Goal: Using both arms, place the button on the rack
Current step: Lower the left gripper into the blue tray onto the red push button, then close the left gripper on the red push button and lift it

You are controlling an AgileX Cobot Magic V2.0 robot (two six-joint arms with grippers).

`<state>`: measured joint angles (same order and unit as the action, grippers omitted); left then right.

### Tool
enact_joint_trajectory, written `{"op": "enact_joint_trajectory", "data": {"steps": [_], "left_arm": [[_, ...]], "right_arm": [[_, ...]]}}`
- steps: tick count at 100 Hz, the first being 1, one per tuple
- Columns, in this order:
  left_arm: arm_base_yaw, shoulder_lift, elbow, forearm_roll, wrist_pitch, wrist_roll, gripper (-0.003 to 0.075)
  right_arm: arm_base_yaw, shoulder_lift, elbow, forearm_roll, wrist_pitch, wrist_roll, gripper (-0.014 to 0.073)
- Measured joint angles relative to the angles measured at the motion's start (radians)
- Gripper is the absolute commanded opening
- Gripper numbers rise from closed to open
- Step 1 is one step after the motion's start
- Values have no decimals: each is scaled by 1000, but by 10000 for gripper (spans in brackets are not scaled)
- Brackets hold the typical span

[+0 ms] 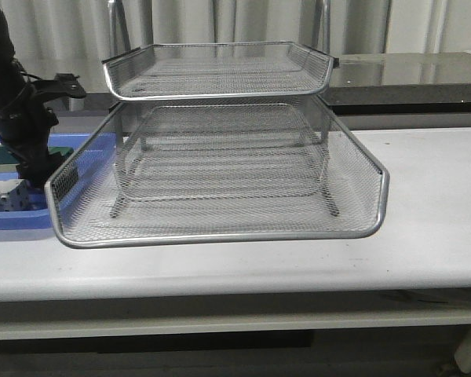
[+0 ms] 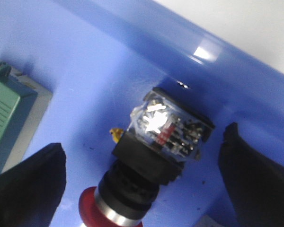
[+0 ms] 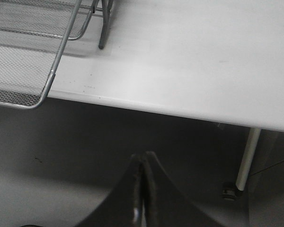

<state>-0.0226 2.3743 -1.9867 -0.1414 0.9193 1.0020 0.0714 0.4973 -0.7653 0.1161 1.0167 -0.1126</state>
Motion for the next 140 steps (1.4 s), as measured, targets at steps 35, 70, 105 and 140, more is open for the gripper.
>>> {"op": "enact_joint_trajectory", "data": {"steps": [35,70,105,140], "left_arm": [[0,10,-8,0,-2,0,587],[-2,15,-8,-4,-11,1,137],[-2,15,-28,-2,29,1,41],[-2,1,-230,-4,285,-15,41]], "right_arm": [[0,0,0,0,0,0,-71],[0,0,0,0,0,0,-71],[0,0,0,0,0,0,-71],[0,0,0,0,0,0,-71]]}}
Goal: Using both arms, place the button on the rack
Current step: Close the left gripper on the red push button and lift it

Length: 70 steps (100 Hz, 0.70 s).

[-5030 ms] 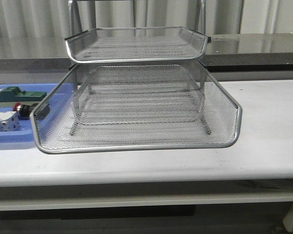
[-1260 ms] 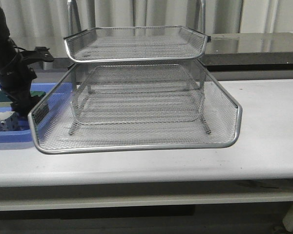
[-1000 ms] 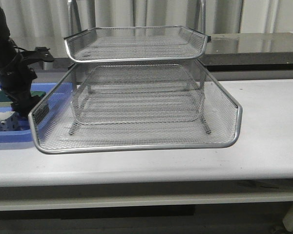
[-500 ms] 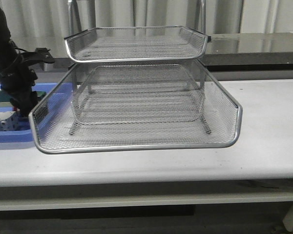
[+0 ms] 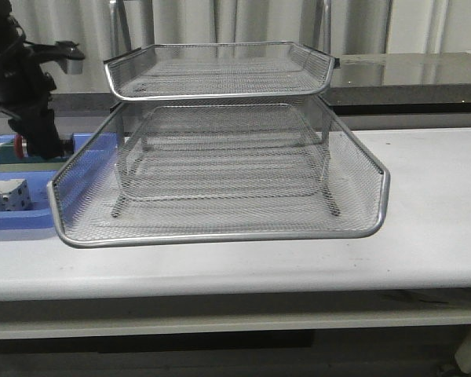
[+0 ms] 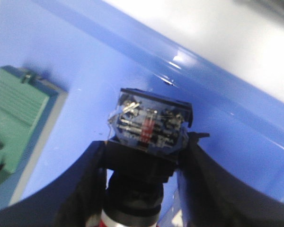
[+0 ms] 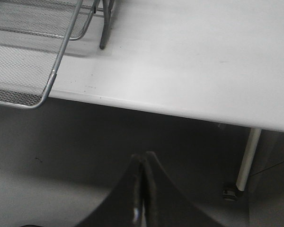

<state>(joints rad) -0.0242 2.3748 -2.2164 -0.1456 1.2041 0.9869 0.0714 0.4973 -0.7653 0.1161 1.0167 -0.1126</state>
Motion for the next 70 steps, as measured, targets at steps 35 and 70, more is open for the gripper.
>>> {"op": "enact_joint_trajectory", "data": {"steps": [35,70], "left_arm": [[0,-103,-74,-13,45,-92,41],[0,-275,-11,-7,50,-208,41]], "right_arm": [[0,0,0,0,0,0,-71],[0,0,0,0,0,0,-71]]}}
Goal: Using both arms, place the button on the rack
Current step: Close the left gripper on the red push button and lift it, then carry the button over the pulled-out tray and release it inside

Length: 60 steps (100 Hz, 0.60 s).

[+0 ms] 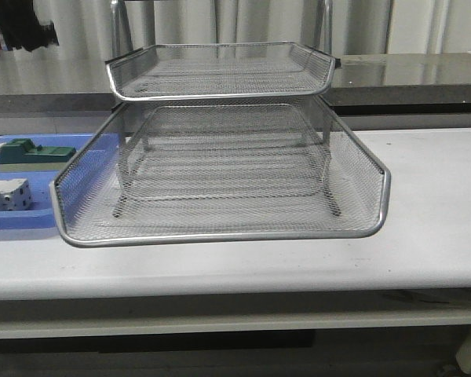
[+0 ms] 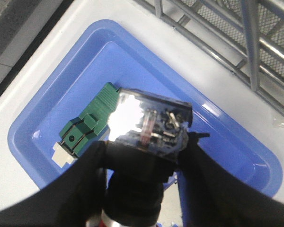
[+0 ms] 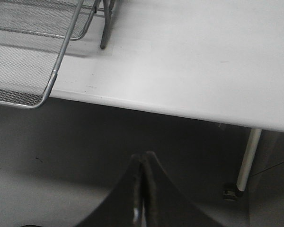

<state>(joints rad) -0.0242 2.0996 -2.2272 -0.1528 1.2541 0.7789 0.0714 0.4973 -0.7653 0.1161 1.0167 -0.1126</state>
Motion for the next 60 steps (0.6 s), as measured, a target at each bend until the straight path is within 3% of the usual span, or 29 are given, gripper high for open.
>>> {"op": "enact_joint_trajectory", "data": {"steps": [60], "left_arm": [[0,-428,494,-107,2,-11,41]], "right_arm": [[0,0,0,0,0,0,-71]]}}
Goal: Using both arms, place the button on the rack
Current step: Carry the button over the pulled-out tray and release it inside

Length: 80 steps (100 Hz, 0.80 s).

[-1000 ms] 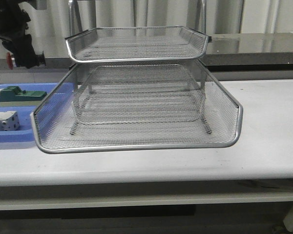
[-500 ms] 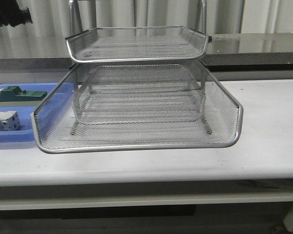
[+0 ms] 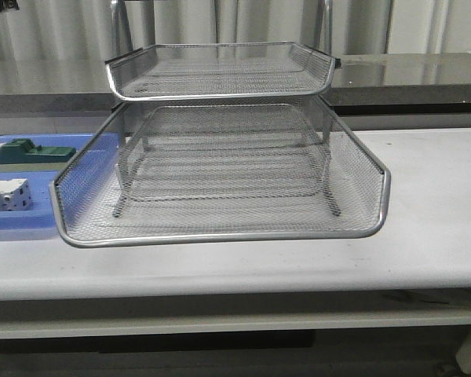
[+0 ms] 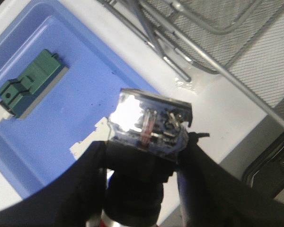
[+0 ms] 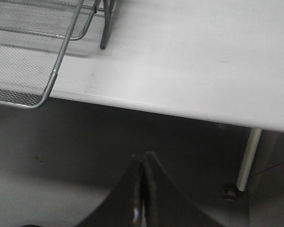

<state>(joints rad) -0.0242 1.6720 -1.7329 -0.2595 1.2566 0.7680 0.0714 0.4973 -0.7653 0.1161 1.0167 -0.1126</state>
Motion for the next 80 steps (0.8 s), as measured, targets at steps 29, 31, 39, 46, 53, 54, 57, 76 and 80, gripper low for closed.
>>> {"op": "enact_joint_trajectory", "data": {"steps": [29,31,39,46,53,54,57,76,80], "left_arm": [[-138,-62,106,-42,0,0,41],[-156,-62,112,-42,-2,0,41],[-223,-62,121,-42,-2,0,41],[-283,-60,123,-44,-2,0,41],[-339,-48,124,-49,-2,0,41],[-350,-46,124,-50,-2,0,41],[-370,-36,124,-51,-4,0,41],[-473,47,124,-51,-76,0,41],[-489,68,124,-51,-105,0,41]], "right_arm": [[0,0,0,0,0,0,-71],[0,0,0,0,0,0,-71],[0,0,0,0,0,0,-71],[0,0,0,0,0,0,-71],[0,0,0,0,0,0,-71],[0,0,0,0,0,0,-71],[0,0,0,0,0,0,-71],[0,0,0,0,0,0,-71],[0,0,0,0,0,0,-71]]}}
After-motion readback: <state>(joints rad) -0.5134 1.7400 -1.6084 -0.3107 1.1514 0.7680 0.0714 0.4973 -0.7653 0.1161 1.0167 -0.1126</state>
